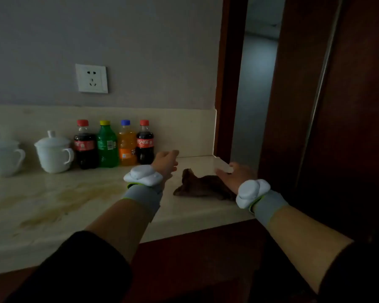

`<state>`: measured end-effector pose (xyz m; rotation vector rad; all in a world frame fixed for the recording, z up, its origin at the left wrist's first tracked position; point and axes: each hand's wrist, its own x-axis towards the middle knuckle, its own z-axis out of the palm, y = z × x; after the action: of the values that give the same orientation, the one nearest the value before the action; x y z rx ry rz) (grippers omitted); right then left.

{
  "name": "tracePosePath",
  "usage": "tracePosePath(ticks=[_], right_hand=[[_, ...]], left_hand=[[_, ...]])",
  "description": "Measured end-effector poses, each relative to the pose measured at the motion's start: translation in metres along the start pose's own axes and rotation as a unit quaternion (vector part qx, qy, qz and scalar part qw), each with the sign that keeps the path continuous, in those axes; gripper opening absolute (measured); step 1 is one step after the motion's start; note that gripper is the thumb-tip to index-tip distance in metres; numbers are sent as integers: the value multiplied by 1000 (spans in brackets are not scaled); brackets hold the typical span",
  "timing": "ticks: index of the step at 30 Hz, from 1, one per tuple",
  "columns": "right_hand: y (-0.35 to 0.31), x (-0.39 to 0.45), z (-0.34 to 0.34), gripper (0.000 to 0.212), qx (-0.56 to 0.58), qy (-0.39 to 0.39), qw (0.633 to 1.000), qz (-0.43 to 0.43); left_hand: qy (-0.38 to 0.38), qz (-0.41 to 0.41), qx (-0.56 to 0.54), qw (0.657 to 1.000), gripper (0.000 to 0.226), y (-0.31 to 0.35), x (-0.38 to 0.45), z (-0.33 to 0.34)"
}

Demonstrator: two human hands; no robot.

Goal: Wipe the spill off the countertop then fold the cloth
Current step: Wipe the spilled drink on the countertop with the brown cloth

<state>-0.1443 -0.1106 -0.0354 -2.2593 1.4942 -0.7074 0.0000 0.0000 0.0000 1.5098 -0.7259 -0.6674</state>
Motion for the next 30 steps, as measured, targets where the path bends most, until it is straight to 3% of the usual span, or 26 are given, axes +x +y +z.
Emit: tracePosePath(ticks=[4,9,12,15,24,28,30], right_hand=[[-9,-2,23,90,-39,-90,995,32],[-36,5,42,99,-76,-123,989,10],[-51,2,57,94,-151,-154,976,-39],[-64,3,59,77,-122,-197,971,-63],[-89,-1,65,39,-27,-111,976,-185],[-102,-8,50,24,-85,12,971,-225],[-106,-19,51,25,-97,-22,969,-227]], left_hand=[[0,-9,0,1000,47,-5,11,-3],[34,-2,9,999,46,-7,18,-25],[53,-19,1,998,47,-10,17,-41],[82,-37,-15,996,48,-14,12,-58],[137,-2,-8,991,41,-11,-4,-93],[140,22,8,990,18,-5,-12,-113],[138,36,9,990,26,-5,-14,-121]])
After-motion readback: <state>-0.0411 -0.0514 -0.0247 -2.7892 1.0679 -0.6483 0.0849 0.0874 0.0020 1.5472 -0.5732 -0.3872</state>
